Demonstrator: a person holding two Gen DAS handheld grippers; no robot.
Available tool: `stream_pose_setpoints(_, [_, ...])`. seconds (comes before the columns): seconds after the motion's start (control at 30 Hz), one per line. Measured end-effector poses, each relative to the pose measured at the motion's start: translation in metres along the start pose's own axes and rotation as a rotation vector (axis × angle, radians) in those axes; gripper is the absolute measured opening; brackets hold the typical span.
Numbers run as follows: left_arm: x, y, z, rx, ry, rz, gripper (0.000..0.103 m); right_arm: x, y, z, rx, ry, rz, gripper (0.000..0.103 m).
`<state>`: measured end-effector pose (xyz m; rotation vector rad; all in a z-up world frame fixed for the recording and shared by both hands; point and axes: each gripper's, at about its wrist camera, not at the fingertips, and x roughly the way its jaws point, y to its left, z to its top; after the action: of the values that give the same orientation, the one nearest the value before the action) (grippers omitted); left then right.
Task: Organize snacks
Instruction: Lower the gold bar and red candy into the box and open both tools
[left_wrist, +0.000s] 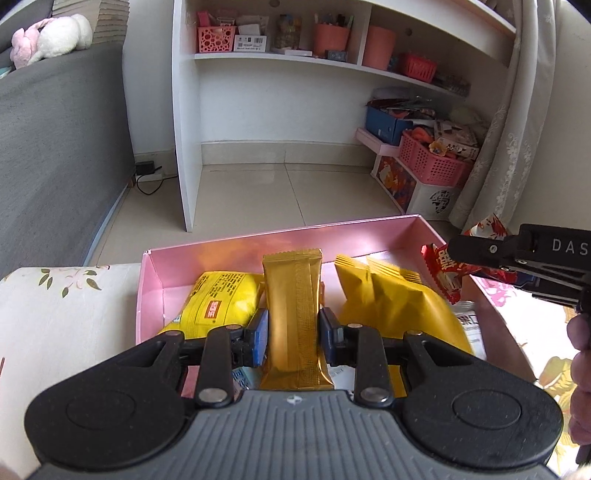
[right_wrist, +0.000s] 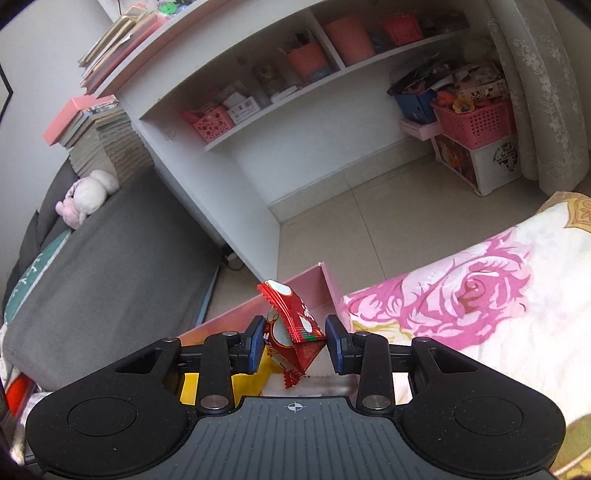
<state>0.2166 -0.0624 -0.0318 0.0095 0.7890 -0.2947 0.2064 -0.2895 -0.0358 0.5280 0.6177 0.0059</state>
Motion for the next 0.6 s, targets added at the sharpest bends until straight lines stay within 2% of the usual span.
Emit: stream_pose_setpoints(0.6, [0.012, -0.001, 0.005, 0.021, 0.013, -0.001, 0.029, 0.018, 0.007, -0.001, -0.052, 0.006, -0.019, 0.037])
